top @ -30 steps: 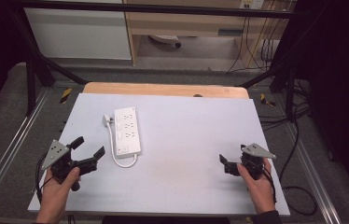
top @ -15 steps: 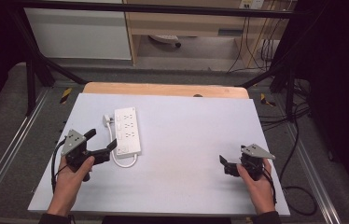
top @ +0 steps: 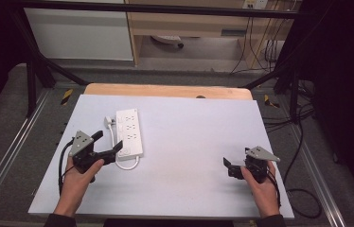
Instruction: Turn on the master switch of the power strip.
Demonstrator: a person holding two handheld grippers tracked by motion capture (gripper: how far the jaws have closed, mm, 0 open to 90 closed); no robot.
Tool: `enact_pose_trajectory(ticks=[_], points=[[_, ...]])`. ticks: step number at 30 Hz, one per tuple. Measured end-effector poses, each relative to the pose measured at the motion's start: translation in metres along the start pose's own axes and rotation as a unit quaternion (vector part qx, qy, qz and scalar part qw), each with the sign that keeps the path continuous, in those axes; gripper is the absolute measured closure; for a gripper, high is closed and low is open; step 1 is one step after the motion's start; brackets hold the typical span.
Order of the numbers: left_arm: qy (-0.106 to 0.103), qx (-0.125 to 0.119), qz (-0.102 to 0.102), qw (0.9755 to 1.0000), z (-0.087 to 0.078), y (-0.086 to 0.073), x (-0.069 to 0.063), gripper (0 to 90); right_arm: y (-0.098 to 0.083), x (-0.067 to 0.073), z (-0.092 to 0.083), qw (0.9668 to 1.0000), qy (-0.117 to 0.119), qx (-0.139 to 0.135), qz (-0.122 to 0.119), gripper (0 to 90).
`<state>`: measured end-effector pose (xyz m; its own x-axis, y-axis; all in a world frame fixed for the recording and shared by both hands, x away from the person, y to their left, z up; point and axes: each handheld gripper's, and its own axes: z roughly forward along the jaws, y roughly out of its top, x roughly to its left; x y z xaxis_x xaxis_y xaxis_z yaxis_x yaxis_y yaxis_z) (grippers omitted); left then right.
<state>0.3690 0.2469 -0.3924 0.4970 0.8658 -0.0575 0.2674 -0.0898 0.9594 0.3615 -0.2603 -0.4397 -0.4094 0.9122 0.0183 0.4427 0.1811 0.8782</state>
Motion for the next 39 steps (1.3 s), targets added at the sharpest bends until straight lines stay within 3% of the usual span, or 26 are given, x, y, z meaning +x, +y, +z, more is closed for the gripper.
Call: enact_pose_trajectory(ticks=[14, 15, 26, 39], points=[[-0.009, 0.013, 0.001, 0.9999, 0.009, 0.000, -0.002, 32.8, -0.004, -0.002, -0.006, 0.9999, -0.009, 0.006, 0.001, 4.1], [-0.002, 0.014, 0.004, 0.9999, 0.010, 0.000, -0.003, 34.3, -0.005, -0.002, -0.007, 0.9999, -0.009, 0.007, 0.002, 4.1], [-0.010, 0.016, -0.011, 0.9998, 0.013, 0.003, -0.003, 46.6, -0.007, -0.004, -0.010, 0.9998, -0.015, 0.011, 0.004, 4.1], [0.006, 0.027, -0.008, 0.9996, 0.018, 0.008, 0.004, 67.6, -0.006, 0.001, -0.009, 0.9999, -0.007, 0.015, 0.000, 4.2]])
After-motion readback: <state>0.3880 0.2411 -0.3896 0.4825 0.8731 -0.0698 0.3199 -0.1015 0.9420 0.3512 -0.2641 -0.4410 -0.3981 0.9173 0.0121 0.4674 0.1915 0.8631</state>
